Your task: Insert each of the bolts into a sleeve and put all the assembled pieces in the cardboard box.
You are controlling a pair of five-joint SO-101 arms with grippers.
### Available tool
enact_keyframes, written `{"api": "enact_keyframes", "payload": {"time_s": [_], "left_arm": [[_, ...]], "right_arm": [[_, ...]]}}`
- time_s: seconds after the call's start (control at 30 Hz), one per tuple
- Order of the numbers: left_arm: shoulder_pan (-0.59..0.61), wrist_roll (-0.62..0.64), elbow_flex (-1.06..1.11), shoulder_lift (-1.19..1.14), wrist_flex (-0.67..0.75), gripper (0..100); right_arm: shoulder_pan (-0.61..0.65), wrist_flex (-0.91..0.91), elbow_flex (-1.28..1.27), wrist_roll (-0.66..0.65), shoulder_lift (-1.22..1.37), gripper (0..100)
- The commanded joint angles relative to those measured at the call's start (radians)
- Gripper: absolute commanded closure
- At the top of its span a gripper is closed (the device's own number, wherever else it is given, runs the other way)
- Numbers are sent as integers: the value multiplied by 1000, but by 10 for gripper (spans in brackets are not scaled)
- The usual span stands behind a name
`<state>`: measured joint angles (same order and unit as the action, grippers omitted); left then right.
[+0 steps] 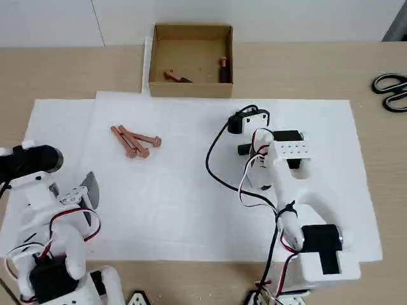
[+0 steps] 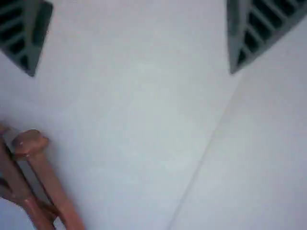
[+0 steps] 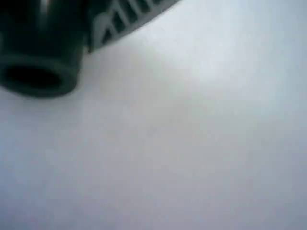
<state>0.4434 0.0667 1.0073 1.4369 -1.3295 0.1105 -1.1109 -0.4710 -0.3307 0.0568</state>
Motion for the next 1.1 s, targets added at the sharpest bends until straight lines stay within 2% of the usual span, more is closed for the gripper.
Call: {"api": "enact_keyframes", "payload": {"time_s": [0.0,0.3,0.5,0.63,0.87,1.07], "left_arm": [[-6,-6,-1,6,-3,757],[-6,-6,-1,6,-3,757],[-6,-6,-1,5,-3,757],[-6,-6,-1,3,-3,757],[-2,-5,-22,-11,-26,756],[-5,-20,-208,-232,-72,755]], "right_arm": [[-2,16,9,12,8,832],[-2,18,9,8,10,824],[-4,39,8,11,10,982],[-5,28,25,12,1,995],[-10,-166,232,14,1,995],[-12,-377,422,12,1,995]]}}
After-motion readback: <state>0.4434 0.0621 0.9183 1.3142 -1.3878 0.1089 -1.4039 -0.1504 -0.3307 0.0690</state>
